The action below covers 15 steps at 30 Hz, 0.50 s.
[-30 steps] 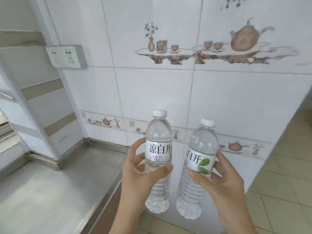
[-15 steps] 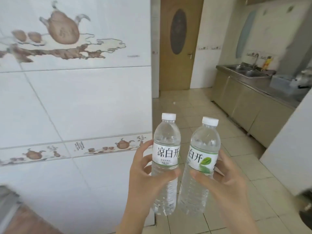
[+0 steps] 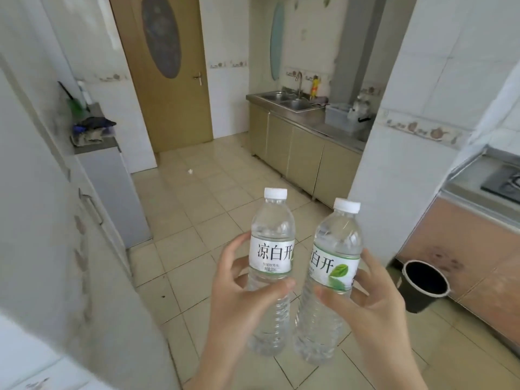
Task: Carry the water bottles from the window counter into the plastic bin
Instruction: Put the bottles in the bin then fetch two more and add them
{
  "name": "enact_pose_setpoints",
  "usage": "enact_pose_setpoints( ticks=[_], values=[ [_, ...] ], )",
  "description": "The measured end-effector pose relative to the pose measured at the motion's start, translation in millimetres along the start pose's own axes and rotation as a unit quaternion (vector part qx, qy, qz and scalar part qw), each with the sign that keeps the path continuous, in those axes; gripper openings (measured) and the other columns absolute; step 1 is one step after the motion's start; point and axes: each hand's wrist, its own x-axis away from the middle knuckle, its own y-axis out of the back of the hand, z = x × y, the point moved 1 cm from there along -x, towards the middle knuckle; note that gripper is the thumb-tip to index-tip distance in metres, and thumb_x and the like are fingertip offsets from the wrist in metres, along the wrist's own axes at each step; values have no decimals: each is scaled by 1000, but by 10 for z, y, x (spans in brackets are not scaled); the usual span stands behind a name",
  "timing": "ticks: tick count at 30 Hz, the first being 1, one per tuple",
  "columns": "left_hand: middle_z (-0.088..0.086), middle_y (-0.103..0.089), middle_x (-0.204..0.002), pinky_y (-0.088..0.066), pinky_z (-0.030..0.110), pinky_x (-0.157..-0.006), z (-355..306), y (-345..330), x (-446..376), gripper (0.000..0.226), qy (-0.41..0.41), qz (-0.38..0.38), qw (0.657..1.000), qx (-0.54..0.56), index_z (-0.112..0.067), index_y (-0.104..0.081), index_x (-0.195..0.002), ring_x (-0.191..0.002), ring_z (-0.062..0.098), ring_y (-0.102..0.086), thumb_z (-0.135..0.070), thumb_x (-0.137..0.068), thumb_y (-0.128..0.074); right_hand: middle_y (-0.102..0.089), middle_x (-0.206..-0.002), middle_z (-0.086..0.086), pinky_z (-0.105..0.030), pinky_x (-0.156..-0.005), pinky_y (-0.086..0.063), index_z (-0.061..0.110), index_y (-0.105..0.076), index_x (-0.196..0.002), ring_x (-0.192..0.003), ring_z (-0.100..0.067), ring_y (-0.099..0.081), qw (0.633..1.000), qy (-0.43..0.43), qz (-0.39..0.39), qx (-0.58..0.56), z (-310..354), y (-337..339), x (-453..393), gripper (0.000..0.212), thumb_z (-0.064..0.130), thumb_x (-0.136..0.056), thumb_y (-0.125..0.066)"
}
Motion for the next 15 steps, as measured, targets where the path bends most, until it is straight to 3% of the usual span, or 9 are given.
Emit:
enact_pose_setpoints(
  ticks=[2, 4, 11, 15],
  values=[
    [-19, -76, -98, -54, 12, -67, 21, -112, -423, 82, -5, 15, 1000, 7, -65, -57, -105, -88, 1, -72, -24, -44, -93, -75, -100, 12, -43, -87, -54, 50, -58, -112, -92, -10, -72, 1000, 7, -11, 11, 17, -66, -352, 81, 6, -52, -90],
    [-16, -76, -98, -55, 14, -65, 1, -214, -857, 81, -8, 28, 999, 12, -63, -58, -106, -87, 4, -74, -24, -44, -93, -75, -100, 10, -49, -94, -51, 47, -57, -116, -93, -15, -72, 1000, 8, -24, 16, 40, -151, -717, 84, 4, -52, -90],
    [-11, -78, -99, -56, 26, -71, -53, -523, -2115, 83, -11, 48, 999, 8, -59, -56, -113, -85, 10, -76, -27, -45, -92, -73, -107, 6, -51, -94, -51, 54, -61, -109, -101, -20, -69, 999, 5, -51, -2, 64, -383, -1855, 79, 28, -39, -89],
    [-13, -77, -99, -58, 39, -78, 13, -692, -2711, 84, -2, 46, 999, 0, -61, -56, -113, -87, 11, -76, -32, -43, -92, -74, -102, 6, -53, -92, -51, 49, -57, -121, -98, -21, -70, 999, 6, -49, 2, -20, -467, -2512, 88, 29, -42, -90]
  ],
)
